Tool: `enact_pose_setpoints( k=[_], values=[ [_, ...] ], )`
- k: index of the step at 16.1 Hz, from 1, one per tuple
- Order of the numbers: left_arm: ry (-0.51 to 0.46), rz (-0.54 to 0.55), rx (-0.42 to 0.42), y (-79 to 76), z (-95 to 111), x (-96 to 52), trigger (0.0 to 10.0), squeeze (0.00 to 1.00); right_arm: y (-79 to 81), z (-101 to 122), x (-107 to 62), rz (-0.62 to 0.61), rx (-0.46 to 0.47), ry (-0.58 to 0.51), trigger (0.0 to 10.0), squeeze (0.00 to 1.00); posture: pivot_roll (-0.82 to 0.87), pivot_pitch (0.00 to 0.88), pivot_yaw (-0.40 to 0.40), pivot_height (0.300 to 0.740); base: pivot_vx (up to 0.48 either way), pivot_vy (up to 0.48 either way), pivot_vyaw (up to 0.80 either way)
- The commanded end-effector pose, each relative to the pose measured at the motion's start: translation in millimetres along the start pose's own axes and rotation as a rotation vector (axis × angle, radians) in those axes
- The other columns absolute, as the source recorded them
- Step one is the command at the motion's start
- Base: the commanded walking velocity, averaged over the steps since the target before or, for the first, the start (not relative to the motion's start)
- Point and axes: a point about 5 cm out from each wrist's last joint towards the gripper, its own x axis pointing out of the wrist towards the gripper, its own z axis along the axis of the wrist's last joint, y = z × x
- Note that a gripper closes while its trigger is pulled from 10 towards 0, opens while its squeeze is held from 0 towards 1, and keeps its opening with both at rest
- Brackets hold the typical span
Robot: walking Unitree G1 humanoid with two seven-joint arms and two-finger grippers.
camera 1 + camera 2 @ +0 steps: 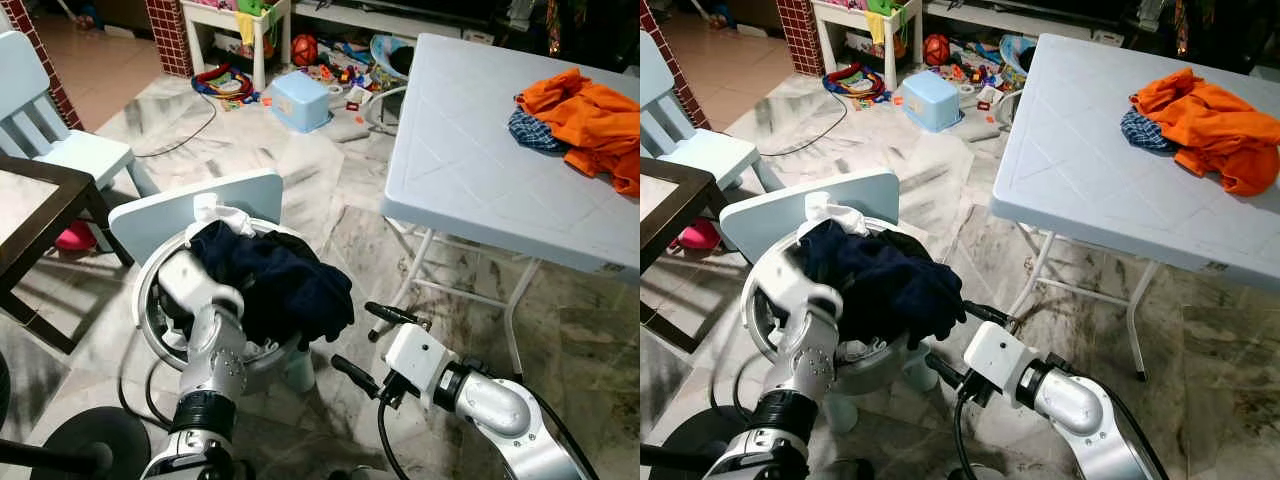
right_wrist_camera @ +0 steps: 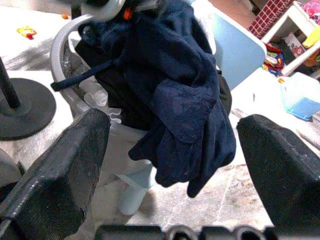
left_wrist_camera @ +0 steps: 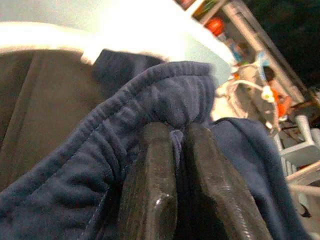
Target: Hang hanger
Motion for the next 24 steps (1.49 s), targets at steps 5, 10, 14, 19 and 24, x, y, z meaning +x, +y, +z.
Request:
enact_pose_setpoints(
  k=[5, 10, 14, 19, 24],
  values=[
    [0.013, -0.320, 0.207, -38.5, -6, -22.7, 0.0, 0.00, -1.2, -2, 0.6, 0.004, -0.023, 0.010, 10.0, 0.00, -0.08, 0.103, -0.074, 0.740, 0.000, 0.000, 0.00],
    [0.376, -0.246, 0.267, -4.9, -38, -46.8, 0.0, 0.00, -3.1, -3, 1.6, 0.004, -0.024, 0.012, 10.0, 0.00, -0.07, 0.099, -0.073, 0.740, 0.000, 0.000, 0.00],
    [0.440, -0.098, 0.231, 10.5, -35, -54.4, 9.2, 0.00, -4.0, -4, 1.4, 0.009, -0.032, 0.015, 10.0, 0.00, -0.07, 0.099, -0.079, 0.740, 0.000, 0.000, 0.00],
    [0.442, -0.025, 0.262, 5.8, -26, -55.2, 10.0, 1.00, -2.8, -3, 2.3, 0.025, -0.045, 0.012, 10.0, 0.00, -0.07, 0.099, -0.079, 0.740, 0.000, 0.000, 0.00],
    [0.440, 0.006, 0.116, -3.6, -18, -56.3, 10.0, 1.00, -0.2, -2, 3.8, 0.028, -0.043, 0.007, 10.0, 0.00, -0.06, 0.104, -0.069, 0.740, 0.000, 0.000, 0.00]
  ],
)
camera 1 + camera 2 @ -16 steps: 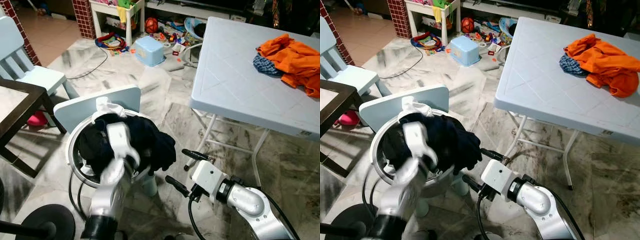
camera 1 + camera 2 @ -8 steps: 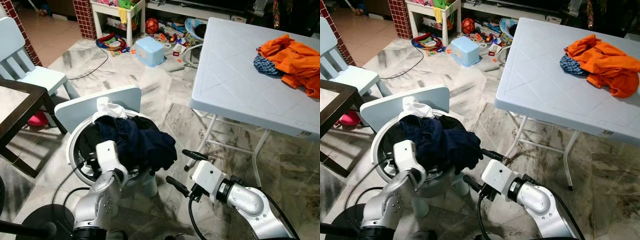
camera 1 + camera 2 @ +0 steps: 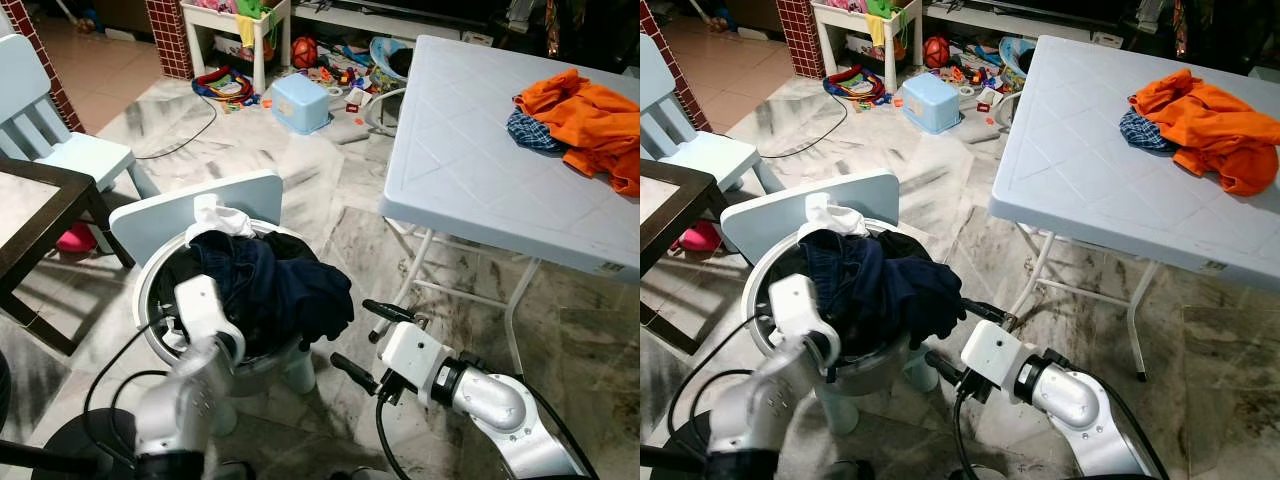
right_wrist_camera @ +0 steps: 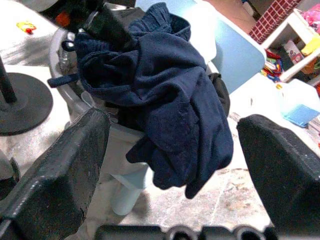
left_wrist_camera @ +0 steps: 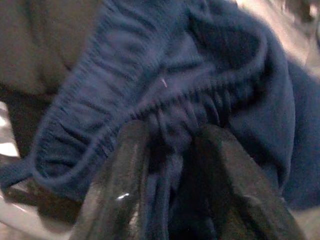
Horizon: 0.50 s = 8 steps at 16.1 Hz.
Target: Hang hanger
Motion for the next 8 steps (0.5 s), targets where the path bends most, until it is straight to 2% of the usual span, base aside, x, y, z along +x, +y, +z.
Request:
enact_pose_setpoints(
  k=[1, 4, 6, 8],
  values=[
    [0.028, -0.058, -0.141, -23.2, -10, -3.1, 10.0, 1.00, 3.1, -1, -1.0, 0.013, -0.004, 0.004, 10.0, 0.00, -0.06, 0.105, -0.068, 0.740, 0.000, 0.000, 0.00],
    [0.035, -0.070, -0.206, -30.1, -8, -3.7, 10.0, 1.00, 3.3, 0, -0.5, 0.015, -0.008, 0.003, 10.0, 0.00, -0.06, 0.104, -0.066, 0.740, 0.000, 0.000, 0.00],
    [0.080, -0.081, -0.241, -37.0, -11, -3.4, 10.0, 1.00, 1.9, -1, -0.7, 0.014, -0.011, 0.005, 10.0, 0.00, -0.06, 0.103, -0.066, 0.740, 0.000, 0.000, 0.00],
    [0.114, -0.081, -0.319, -44.3, -14, -2.7, 10.0, 1.00, 1.2, -1, 0.4, 0.015, -0.015, 0.004, 10.0, 0.00, -0.06, 0.103, -0.066, 0.740, 0.000, 0.000, 0.00]
  ],
)
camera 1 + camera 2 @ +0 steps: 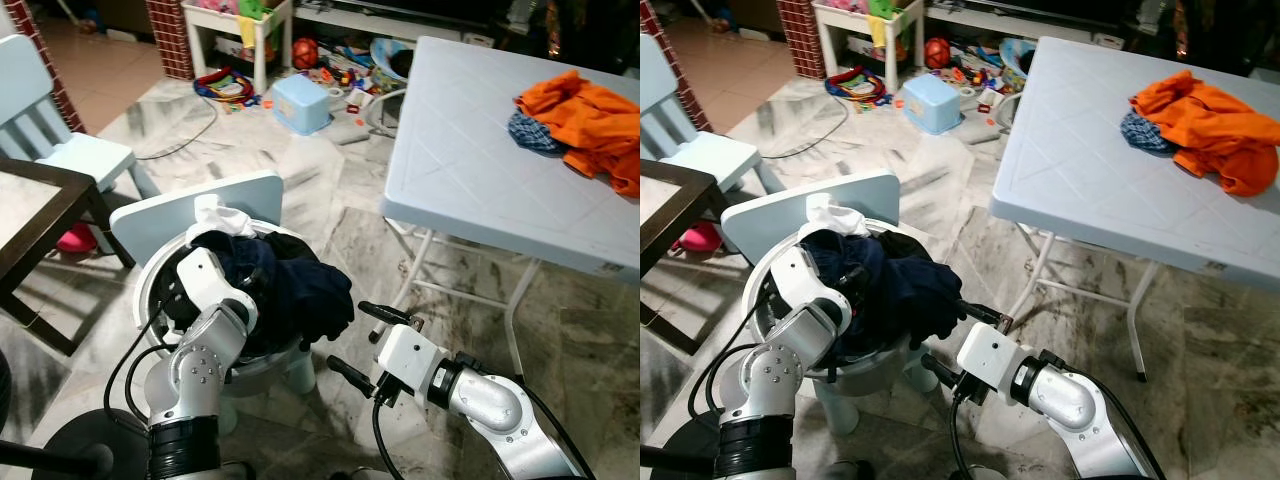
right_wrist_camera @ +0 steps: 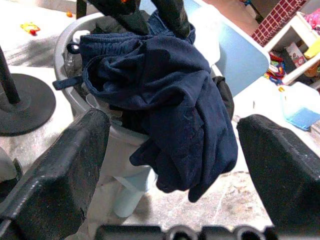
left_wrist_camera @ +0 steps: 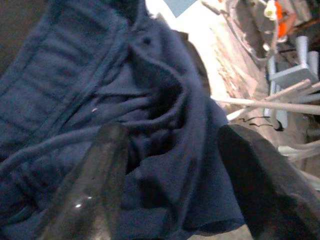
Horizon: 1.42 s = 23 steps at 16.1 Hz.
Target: Hang hanger
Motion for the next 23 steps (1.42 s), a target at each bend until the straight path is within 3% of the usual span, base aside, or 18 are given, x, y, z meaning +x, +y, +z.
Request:
enact_pose_setpoints(
  k=[1, 3, 5, 6, 9, 12, 16, 19, 20, 21, 22, 23],
  values=[
    [0.090, -0.001, -0.104, -8.9, -34, -2.5, 10.0, 1.00, -0.8, -2, -0.6, 0.007, -0.010, 0.009, 10.0, 0.00, -0.06, 0.101, -0.064, 0.740, 0.000, 0.000, 0.00],
    [0.097, 0.044, -0.124, -5.3, -38, -6.4, 10.0, 1.00, -1.1, -2, -0.4, 0.006, -0.011, 0.009, 10.0, 0.00, -0.06, 0.101, -0.062, 0.740, 0.000, 0.000, 0.00],
    [0.065, 0.064, -0.085, 1.2, -29, -8.3, 10.0, 0.97, -1.1, -2, -0.1, 0.008, -0.010, 0.009, 10.0, 0.00, -0.05, 0.103, -0.066, 0.740, 0.000, 0.000, 0.00],
    [0.075, 0.059, -0.070, 4.0, -29, -11.2, 10.0, 0.00, -1.1, -3, 0.0, 0.011, -0.012, 0.010, 10.0, 0.00, -0.05, 0.103, -0.066, 0.740, 0.000, 0.000, 0.00],
    [0.166, 0.088, -0.118, 16.4, -43, -12.8, 10.0, 0.00, -5.3, -3, 4.3, 0.009, -0.017, 0.005, 10.0, 0.00, -0.04, 0.097, -0.066, 0.740, 0.000, 0.000, 0.00],
    [0.164, 0.064, -0.172, 14.9, -45, -6.7, 10.0, 0.00, -7.7, -2, 5.9, 0.008, -0.027, 0.000, 10.0, 0.00, -0.04, 0.094, -0.067, 0.740, 0.000, 0.000, 0.00],
    [0.177, 0.089, -0.145, 26.6, -51, -1.1, 10.0, 0.00, -8.6, -4, 2.4, 0.004, -0.029, 0.006, 10.0, 0.00, -0.05, 0.099, -0.066, 0.740, 0.000, 0.000, 0.00],
    [0.156, 0.063, -0.165, 23.7, -49, 9.1, 10.0, 0.00, -7.0, -4, 2.2, 0.008, -0.028, 0.002, 10.0, 0.00, -0.05, 0.102, -0.070, 0.740, 0.000, 0.000, 0.00],
    [0.161, 0.069, -0.190, 24.4, -51, 15.5, 6.7, 0.00, -6.6, -4, 2.0, 0.010, -0.027, 0.003, 10.0, 0.00, -0.05, 0.104, -0.072, 0.740, 0.000, 0.000, 0.00],
    [0.147, 0.066, -0.214, 23.9, -50, 21.5, 1.3, 0.00, -6.5, -4, 1.4, 0.011, -0.026, 0.003, 10.0, 0.00, -0.06, 0.103, -0.072, 0.740, 0.000, 0.000, 0.00],
    [0.142, 0.056, -0.215, 22.5, -50, 23.5, 0.3, 0.00, -6.7, -4, 1.1, 0.010, -0.025, 0.004, 10.0, 0.00, -0.06, 0.103, -0.072, 0.740, 0.000, 0.000, 0.00],
    [0.141, 0.051, -0.215, 21.7, -50, 25.1, 0.0, 0.00, -6.9, -4, 0.6, 0.010, -0.025, 0.005, 10.0, 0.00, -0.06, 0.103, -0.072, 0.740, 0.000, 0.000, 0.00]
  ],
)
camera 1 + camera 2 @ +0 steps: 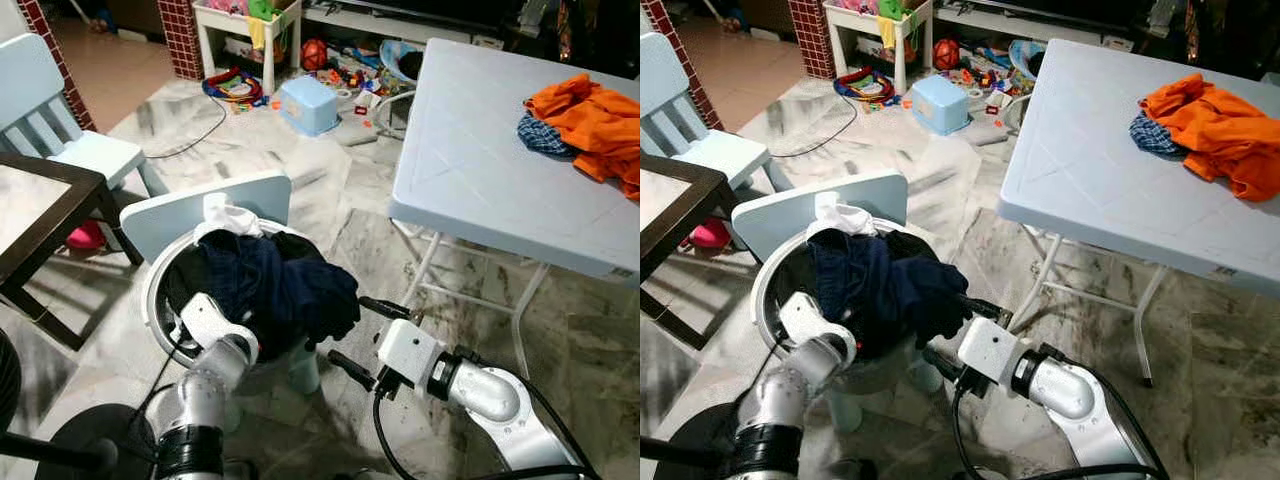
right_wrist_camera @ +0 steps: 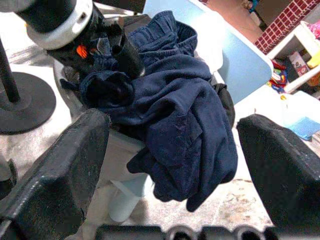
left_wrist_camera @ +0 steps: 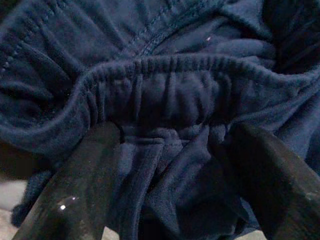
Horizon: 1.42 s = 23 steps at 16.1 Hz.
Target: Hang hanger
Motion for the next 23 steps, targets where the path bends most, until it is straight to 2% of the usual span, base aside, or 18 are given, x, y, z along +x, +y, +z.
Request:
enact_pose_setpoints(
  k=[1, 7, 9, 12, 13, 15, 18, 19, 23],
  values=[
    [0.027, -0.041, -0.029, -13.7, -13, 2.7, 0.0, 0.00, -0.1, -2, -3.9, 0.007, -0.004, 0.010, 10.0, 0.00, -0.07, 0.103, -0.069, 0.740, 0.000, 0.000, 0.00],
    [-0.135, -0.064, 0.144, -19.8, 7, 5.8, 0.0, 0.00, 2.8, -4, -5.8, -0.002, 0.005, 0.018, 10.0, 0.00, -0.07, 0.094, -0.055, 0.740, 0.000, 0.000, 0.00],
    [-0.154, -0.068, 0.164, -17.9, 10, 10.1, 0.0, 0.00, 4.8, -5, -3.7, 0.000, 0.007, 0.017, 10.0, 0.00, -0.07, 0.089, -0.056, 0.740, 0.000, 0.000, 0.00],
    [-0.158, -0.060, 0.146, -14.6, 8, 12.5, 0.0, 0.00, 2.0, -5, -2.8, -0.003, 0.003, 0.016, 10.0, 0.00, -0.06, 0.084, -0.059, 0.740, 0.000, 0.000, 0.00],
    [-0.195, -0.070, 0.190, -17.2, 11, 12.1, 0.0, 0.00, 1.0, -6, -2.9, -0.004, 0.000, 0.017, 10.0, 0.00, -0.06, 0.081, -0.061, 0.740, 0.000, 0.000, 0.00],
    [-0.207, -0.076, 0.213, -18.6, 11, 12.7, 0.0, 0.00, 1.2, -6, -2.7, -0.004, 0.000, 0.017, 10.0, 0.00, -0.06, 0.080, -0.061, 0.740, 0.000, 0.000, 0.00],
    [-0.244, -0.100, 0.297, -22.5, 13, 13.0, 0.0, 0.00, 1.7, -6, -2.6, -0.004, 0.001, 0.015, 10.0, 0.00, -0.07, 0.080, -0.060, 0.740, 0.000, 0.000, 0.00],
    [-0.271, -0.137, 0.371, -29.9, 13, 10.7, 0.0, 0.00, 1.8, -7, -3.4, -0.005, 0.001, 0.018, 10.0, 0.00, -0.07, 0.080, -0.062, 0.740, 0.000, 0.000, 0.00],
    [-0.346, -0.211, 0.506, -44.0, 14, 4.2, 0.0, 0.00, -1.4, -7, -3.2, -0.010, -0.002, 0.018, 10.0, 0.00, -0.06, 0.082, -0.067, 0.740, 0.000, 0.000, 0.00]
  ],
)
